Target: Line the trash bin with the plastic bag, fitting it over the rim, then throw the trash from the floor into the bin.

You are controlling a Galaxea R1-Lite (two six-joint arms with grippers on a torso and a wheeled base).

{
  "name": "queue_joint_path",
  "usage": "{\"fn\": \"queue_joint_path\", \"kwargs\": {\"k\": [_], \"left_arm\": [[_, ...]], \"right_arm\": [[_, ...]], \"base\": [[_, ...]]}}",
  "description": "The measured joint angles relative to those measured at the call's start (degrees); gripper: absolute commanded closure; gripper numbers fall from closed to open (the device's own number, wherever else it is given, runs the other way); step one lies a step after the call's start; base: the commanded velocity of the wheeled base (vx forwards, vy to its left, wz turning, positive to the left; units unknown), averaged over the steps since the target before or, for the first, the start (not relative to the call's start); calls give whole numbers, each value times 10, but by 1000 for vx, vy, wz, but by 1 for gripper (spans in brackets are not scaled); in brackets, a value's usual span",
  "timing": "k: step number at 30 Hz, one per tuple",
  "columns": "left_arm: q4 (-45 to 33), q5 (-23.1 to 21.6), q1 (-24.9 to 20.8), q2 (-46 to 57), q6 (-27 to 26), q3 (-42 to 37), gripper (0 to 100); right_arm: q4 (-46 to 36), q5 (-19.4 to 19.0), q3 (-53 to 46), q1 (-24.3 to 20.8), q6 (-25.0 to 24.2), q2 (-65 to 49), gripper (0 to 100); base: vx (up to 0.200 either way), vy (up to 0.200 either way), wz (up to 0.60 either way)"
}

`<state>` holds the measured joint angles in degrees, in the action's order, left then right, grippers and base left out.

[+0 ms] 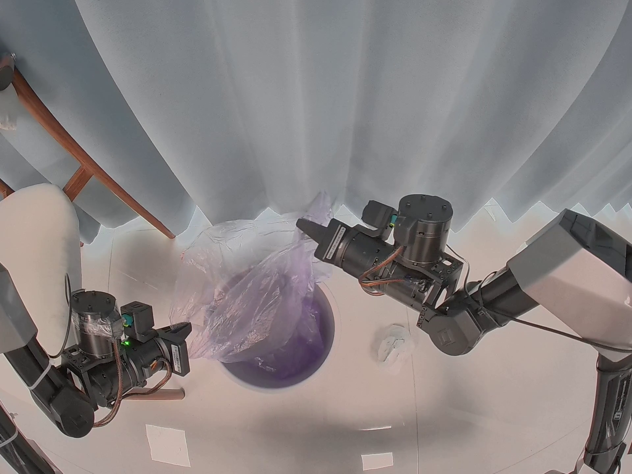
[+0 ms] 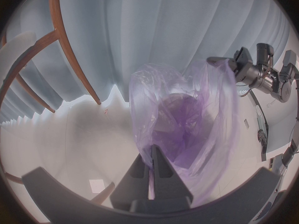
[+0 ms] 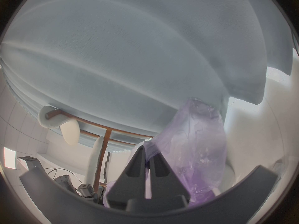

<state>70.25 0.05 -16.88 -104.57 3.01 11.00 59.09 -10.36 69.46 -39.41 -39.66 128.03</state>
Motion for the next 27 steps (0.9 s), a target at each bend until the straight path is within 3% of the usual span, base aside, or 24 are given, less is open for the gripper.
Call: {"fn": "queue_joint_path", "kwargs": {"k": [10,18,23,27], "left_arm": [[19,1,-12,-45,39,46,100],[116,18,-35,-121,48,56,100],[161,30,-52,-172,49,47,100],[175,33,-62,-194,50,38,100]], "right_arm": [[95,-2,-107,63,1,5,100],[180,-17,-249,105,0,-2,100],[280,-31,-320,125,-10,14,100],[298,-36,-357,130,-12,47,100]], "base": [[0,0,0],[0,0,0],[0,0,0],[0,0,0]]}}
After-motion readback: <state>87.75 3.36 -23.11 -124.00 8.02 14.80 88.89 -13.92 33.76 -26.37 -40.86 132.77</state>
